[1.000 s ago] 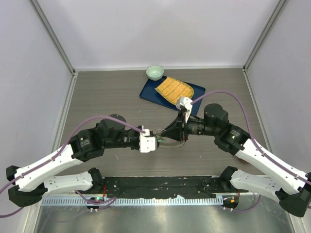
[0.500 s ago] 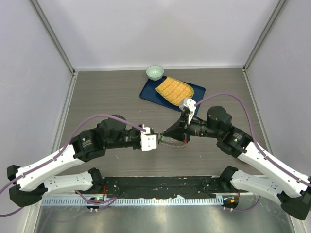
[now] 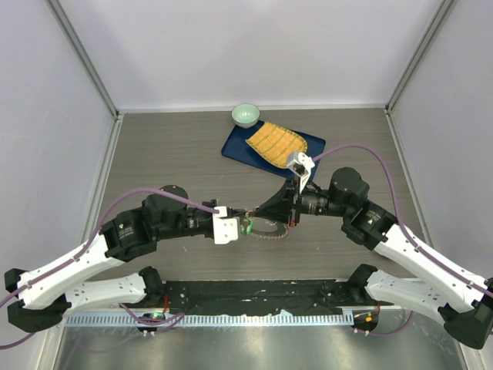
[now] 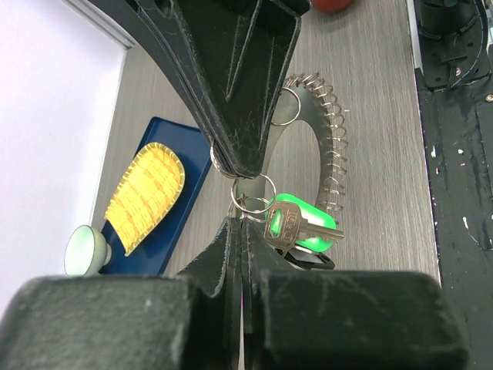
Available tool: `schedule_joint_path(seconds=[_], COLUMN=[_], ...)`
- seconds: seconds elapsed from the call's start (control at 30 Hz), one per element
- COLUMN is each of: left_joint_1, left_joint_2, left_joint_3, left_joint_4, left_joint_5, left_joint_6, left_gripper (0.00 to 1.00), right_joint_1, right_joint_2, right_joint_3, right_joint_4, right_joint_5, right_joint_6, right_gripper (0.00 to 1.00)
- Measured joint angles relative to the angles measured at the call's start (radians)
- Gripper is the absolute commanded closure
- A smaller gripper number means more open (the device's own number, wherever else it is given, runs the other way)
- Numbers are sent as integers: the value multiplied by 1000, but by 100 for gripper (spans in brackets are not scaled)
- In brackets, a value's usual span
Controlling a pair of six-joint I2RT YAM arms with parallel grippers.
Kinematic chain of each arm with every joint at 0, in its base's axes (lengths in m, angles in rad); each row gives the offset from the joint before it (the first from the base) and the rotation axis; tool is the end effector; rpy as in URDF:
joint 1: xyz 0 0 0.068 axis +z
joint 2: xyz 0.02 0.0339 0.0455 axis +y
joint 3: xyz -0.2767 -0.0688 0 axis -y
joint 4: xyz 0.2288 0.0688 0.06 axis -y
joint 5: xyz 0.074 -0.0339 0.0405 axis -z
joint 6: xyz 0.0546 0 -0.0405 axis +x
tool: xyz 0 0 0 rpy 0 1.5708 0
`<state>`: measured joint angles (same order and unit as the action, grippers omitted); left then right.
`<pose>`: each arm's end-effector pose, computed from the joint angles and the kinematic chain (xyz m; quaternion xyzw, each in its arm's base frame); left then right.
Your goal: Remove the keys from the keyring
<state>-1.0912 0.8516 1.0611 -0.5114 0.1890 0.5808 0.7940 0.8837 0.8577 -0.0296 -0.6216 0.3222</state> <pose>0.0698 -0.1563 0.3900 0.6324 0.4961 -0.2225 0.5518 0.1126 0.1599 0.3749 -0.3660 0.6234 0.5349 0.4373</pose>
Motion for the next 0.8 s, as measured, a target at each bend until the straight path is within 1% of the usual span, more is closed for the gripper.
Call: schedule_joint_path(seconds=[0.13, 0.3, 0.4, 0.47, 0.53, 0.6, 0.63, 0.7, 0.73, 0.8], left_joint_1=[0, 0, 0, 0, 0, 0, 0, 0, 0, 0], left_joint_2=[-2, -16, -29, -31, -31, -31, -31, -31, -31, -29], left_joint_3=[0, 0, 3, 16, 30, 41, 45, 49, 49, 49], left_joint_4=[3, -21, -34, -43, -49, -55, -58, -64, -66, -69], left_joint_5=[-3, -13, -13, -13, -14, -15, -18, -23, -25, -29], left_joint_6=[-1, -2, -5, -9, -19, -25, -26, -29, -29, -32], left_gripper=[100, 100, 100, 100, 100, 100, 100, 100, 100, 100], right_joint_1=[-5, -8, -8, -8, -8, -8, -8, -7, -6, -6], right_joint_2=[0, 6, 19, 27, 32, 39, 40, 41, 41, 42], right_joint_3=[-25, -99, -116, -116, -116, -116, -116, -116, -116, -116], right_joint_4=[51, 194, 248, 269, 290, 310, 313, 316, 316, 312], right_joint_5=[-11, -32, -44, -48, -51, -53, -53, -48, -42, -32], right_joint_6=[35, 125, 160, 175, 189, 204, 209, 213, 214, 215], right_gripper=[99, 99, 99, 91, 80, 77, 80, 92, 95, 95])
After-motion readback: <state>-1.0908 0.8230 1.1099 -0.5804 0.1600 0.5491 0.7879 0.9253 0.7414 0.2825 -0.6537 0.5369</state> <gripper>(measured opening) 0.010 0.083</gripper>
